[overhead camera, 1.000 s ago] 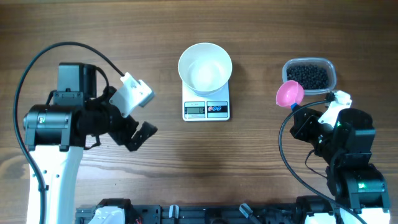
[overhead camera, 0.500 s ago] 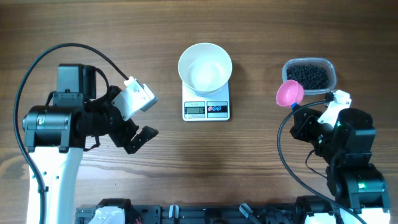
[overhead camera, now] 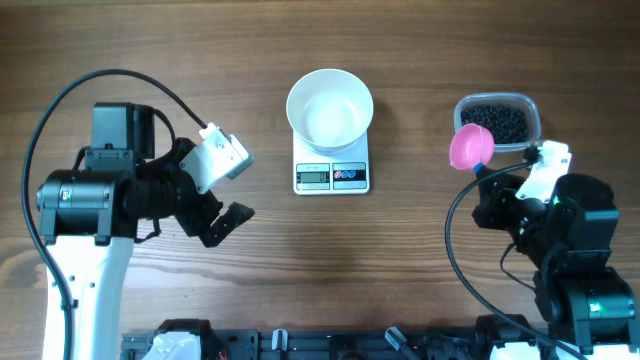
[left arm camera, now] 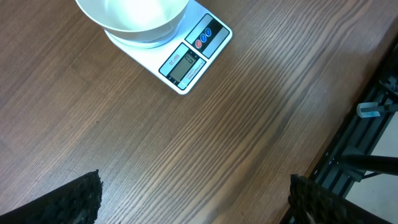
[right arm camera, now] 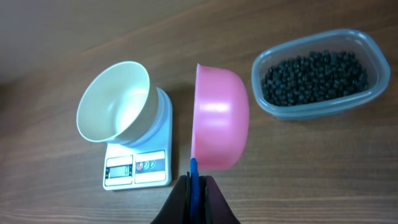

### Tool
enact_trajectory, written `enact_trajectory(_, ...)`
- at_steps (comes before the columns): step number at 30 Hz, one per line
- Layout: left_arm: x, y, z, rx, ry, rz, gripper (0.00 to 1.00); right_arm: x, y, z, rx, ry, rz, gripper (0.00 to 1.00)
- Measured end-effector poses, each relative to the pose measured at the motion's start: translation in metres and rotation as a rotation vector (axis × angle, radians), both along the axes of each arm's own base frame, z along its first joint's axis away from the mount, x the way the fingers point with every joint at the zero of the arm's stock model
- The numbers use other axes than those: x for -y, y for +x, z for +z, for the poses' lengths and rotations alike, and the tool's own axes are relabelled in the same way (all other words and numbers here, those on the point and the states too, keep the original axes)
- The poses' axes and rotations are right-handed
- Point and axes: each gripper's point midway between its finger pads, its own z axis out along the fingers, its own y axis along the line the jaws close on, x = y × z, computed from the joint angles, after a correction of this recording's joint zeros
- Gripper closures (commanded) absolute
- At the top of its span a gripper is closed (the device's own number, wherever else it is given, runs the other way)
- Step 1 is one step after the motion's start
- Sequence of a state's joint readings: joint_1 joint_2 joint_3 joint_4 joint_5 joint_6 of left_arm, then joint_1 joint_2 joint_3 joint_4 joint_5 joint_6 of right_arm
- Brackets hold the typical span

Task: Scoop item into bowl and weigh 150g on scale
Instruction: 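Lower the pink scoop into the black beans with the right gripper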

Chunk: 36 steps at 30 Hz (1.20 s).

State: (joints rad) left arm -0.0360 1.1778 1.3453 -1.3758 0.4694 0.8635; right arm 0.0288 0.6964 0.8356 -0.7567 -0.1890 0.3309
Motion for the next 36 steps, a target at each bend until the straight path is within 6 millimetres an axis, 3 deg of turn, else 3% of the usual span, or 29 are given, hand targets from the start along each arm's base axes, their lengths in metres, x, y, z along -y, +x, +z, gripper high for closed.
enact_trajectory(10,0.000,0.000,0.000,0.000,0.000,0.000,0.00,0.004,0.000,-0.001,0.010,-0.072,0.023,0.96)
enact_trajectory(16,0.000,0.000,0.000,0.000,0.000,0.000,0.00,0.008,0.015,0.020,0.117,-0.106,0.012,0.96)
enact_trajectory(29,0.000,0.000,0.000,0.000,0.000,0.000,0.00,0.009,0.049,-0.004,0.040,-0.089,-0.015,0.96)
enact_trajectory(32,0.000,0.000,0.000,0.000,0.000,0.000,0.00,0.010,0.063,0.001,0.052,-0.054,-0.044,0.96)
enact_trajectory(36,0.000,0.000,0.000,0.001,0.000,0.000,0.00,0.016,0.064,0.015,-0.054,-0.064,-0.087,0.96)
